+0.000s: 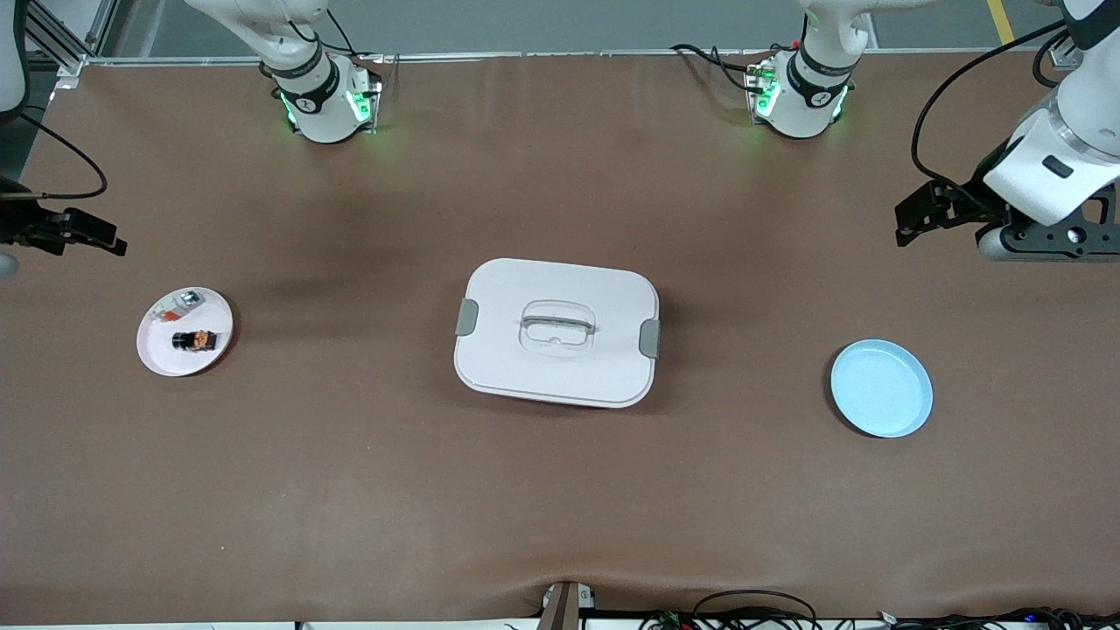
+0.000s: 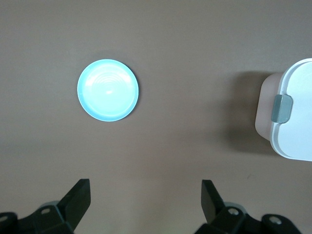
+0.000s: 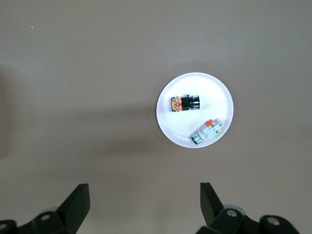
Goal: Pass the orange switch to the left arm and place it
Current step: 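Lower the open right gripper over the orange switch on the plate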
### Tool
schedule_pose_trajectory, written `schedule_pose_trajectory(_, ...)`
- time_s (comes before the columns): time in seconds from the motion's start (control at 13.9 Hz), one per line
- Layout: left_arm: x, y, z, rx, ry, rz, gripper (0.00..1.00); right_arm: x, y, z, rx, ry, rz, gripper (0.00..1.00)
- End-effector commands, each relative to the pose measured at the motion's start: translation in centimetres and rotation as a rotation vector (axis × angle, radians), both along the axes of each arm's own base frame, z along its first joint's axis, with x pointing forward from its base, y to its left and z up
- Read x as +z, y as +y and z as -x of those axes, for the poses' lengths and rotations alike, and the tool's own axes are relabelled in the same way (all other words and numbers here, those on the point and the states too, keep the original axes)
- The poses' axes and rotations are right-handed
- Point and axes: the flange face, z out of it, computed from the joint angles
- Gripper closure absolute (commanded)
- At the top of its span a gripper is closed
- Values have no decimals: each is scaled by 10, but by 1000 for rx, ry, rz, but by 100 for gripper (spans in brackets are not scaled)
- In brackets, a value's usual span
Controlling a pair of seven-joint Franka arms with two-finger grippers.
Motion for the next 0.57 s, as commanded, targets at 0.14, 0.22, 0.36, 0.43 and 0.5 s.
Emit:
schedule_pose_trajectory(0.14, 9, 1, 2, -2, 1, 3, 0, -48, -13, 16, -8, -10, 27, 0)
schedule_pose_trajectory(0.22, 9, 1, 2, -2, 1, 3, 0, -61, -18, 18, -13, -12, 37, 0)
schedule_pose_trajectory(0.36, 8, 2, 1, -1, 3, 4, 0, -91, -22, 18, -14, -24, 49, 0)
schedule_pose_trajectory(0.43, 8, 2, 1, -1, 3, 4, 0, -108, -24, 14, -18, -12, 48, 0)
schedule_pose_trajectory(0.5, 8, 1, 2, -2, 2, 2, 0, -120, -30, 10, -27, -11, 50, 0)
